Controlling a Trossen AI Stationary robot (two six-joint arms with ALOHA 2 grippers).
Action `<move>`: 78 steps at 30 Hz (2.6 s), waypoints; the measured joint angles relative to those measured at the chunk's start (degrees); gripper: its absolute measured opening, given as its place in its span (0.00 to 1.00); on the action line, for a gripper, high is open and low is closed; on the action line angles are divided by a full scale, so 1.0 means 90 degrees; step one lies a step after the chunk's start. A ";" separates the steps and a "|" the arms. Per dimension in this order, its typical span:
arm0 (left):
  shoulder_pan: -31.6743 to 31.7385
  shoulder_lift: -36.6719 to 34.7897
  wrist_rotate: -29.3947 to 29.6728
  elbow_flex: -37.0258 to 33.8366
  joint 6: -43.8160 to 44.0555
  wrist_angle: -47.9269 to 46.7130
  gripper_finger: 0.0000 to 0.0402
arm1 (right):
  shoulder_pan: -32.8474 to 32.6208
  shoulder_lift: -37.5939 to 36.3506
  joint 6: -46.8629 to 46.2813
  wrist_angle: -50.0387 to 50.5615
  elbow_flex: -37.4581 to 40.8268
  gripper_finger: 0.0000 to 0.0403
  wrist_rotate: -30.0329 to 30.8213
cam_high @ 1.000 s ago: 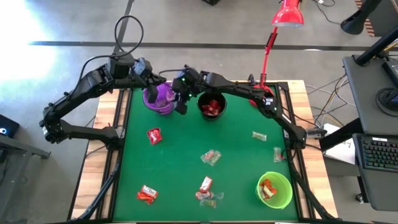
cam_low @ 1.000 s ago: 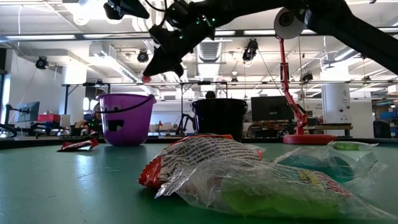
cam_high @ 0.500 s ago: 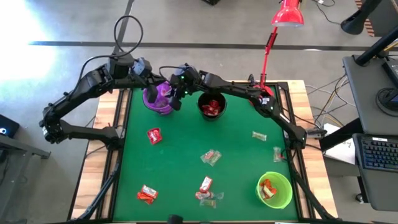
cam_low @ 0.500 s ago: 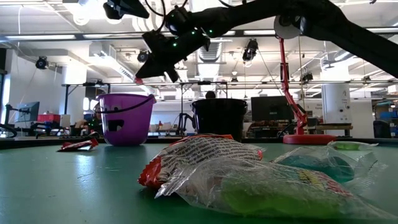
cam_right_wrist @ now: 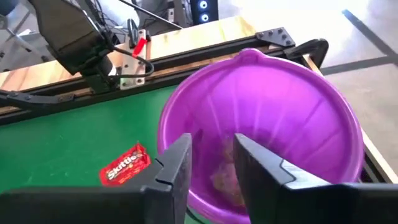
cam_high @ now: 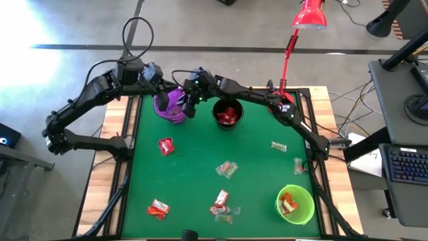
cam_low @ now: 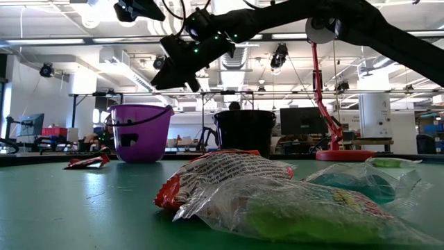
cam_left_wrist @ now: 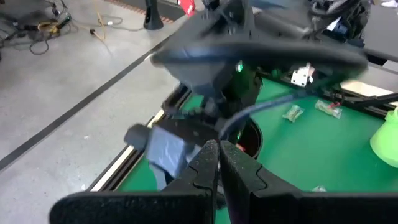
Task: Sort candy
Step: Put the red candy pack into the black bucket
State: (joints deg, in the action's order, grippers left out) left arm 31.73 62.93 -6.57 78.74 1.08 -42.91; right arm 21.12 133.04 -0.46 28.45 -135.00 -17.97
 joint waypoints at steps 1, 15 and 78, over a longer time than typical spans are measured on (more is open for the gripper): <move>-0.0002 -0.0012 0.0000 0.0000 0.0002 -0.0083 0.00 | 0.0005 -0.0029 -0.0018 0.0079 0.0000 0.28 -0.0003; -0.0019 -0.0334 0.0005 -0.0034 0.1017 -0.3350 0.00 | 0.0034 -0.1807 0.1331 0.3364 0.0000 0.30 0.0011; -0.2722 -0.0437 0.1514 -0.4910 0.8964 -0.0098 0.34 | 0.0032 -0.4649 0.0109 0.5431 0.0005 0.35 0.5066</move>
State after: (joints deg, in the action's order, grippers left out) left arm 7.22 59.00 7.06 34.55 81.76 -43.80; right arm 21.41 91.20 0.52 77.32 -134.96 27.62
